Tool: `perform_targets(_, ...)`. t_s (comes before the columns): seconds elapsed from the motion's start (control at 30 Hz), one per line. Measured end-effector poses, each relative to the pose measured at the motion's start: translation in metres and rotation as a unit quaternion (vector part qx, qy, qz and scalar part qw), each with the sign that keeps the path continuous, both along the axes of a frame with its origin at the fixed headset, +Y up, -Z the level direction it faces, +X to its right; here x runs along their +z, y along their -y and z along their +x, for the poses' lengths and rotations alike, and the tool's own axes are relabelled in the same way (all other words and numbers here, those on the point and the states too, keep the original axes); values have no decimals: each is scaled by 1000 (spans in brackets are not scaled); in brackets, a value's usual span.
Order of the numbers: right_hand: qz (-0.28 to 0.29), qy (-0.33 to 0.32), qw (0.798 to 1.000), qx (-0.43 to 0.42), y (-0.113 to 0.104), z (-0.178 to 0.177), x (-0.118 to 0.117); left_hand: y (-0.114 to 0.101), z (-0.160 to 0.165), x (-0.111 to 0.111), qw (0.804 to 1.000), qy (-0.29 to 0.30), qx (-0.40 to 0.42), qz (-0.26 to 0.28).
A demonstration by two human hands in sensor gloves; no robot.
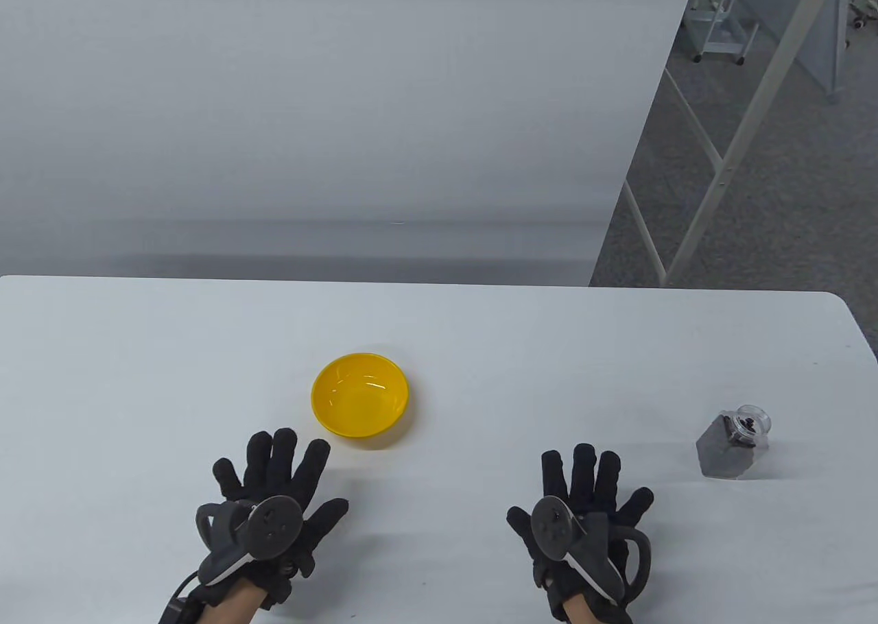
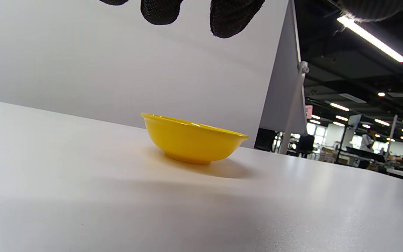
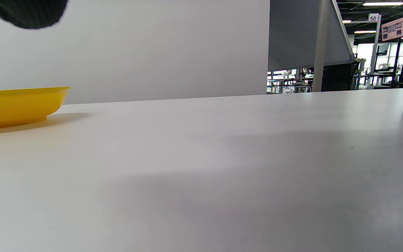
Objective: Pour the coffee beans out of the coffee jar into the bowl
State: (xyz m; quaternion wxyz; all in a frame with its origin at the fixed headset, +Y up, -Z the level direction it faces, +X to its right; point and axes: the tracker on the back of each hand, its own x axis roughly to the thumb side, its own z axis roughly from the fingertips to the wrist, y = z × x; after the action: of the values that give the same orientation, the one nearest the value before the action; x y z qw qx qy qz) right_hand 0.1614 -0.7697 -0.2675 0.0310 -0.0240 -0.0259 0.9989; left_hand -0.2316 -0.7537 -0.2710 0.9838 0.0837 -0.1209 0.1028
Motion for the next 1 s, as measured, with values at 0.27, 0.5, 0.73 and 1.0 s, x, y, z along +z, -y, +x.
perform_targets(0.27,9,6,1000,-26,-3,6,2,0,0,0,1000,-2,3,0)
perform_targets(0.5,27,24,997,-68,-9,16,4,-1,-1,1,1000,-3,8,4)
perform_targets(0.73,33,47,992,-108,-17,28,3,-2,-3,2,1000,-8,12,5)
perform_targets(1.0,43,78,983,-163,-26,46,3,-2,-4,2,1000,-9,11,4)
